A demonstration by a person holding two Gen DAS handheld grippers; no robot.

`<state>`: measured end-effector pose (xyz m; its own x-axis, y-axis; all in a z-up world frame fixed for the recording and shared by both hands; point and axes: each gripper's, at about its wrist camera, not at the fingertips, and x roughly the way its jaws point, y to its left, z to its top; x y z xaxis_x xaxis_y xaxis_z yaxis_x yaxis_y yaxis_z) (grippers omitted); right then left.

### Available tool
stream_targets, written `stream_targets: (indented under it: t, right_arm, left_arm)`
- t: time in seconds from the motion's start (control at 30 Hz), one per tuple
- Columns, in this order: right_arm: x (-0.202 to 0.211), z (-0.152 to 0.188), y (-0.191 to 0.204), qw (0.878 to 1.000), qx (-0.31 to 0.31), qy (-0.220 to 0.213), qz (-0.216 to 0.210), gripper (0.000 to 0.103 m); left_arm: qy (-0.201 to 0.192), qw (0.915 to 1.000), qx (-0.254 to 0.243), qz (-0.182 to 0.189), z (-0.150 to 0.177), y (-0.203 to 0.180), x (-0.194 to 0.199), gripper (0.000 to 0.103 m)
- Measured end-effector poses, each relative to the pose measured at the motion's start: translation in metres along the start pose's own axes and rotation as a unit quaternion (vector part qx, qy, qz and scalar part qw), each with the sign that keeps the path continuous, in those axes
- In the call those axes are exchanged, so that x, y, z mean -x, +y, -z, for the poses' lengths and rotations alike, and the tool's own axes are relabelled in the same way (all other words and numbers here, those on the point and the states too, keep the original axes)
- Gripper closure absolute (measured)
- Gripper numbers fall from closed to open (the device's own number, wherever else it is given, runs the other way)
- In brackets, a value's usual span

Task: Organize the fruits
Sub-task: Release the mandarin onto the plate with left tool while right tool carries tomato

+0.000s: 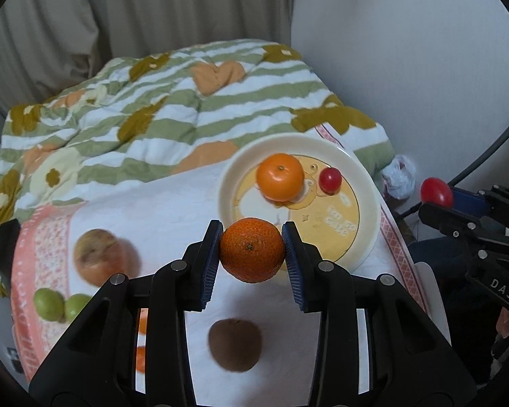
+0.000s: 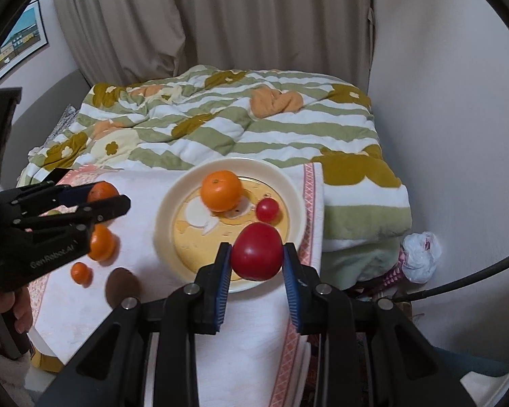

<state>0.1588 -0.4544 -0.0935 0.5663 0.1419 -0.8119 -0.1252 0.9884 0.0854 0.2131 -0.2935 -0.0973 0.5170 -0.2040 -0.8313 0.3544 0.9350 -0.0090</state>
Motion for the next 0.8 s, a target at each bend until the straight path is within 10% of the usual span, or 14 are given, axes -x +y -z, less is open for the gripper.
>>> stream_targets:
  t: [0.67, 0.7, 0.77, 0.8]
  right_arm:
    - [-0.032, 0.007, -0.033, 0.998, -0.064, 0.019, 0.012, 0.076]
    - [-0.031, 0.006, -0.033, 0.998, -0.066, 0.018, 0.013, 0.076]
    - [-0.031, 0.006, -0.034, 0.997, -0.071, 0.016, 0.015, 0.076]
    - [-0.030, 0.006, -0.035, 0.997, -0.075, 0.014, 0.016, 0.076]
  left_arm:
    - [0.077, 0.9950, -0.062, 0.012, -0.003, -0.022, -0.077, 0.057]
    - [0.078, 0.9947, -0.066, 0.012, -0.003, -0.022, -0.075, 0.053]
    - [0.077, 0.9942, -0.074, 0.013, -0.005, -0.023, -0.072, 0.000]
    - [0.069, 0.9946, -0.074, 0.021, -0.006, -0.022, -0.068, 0.000]
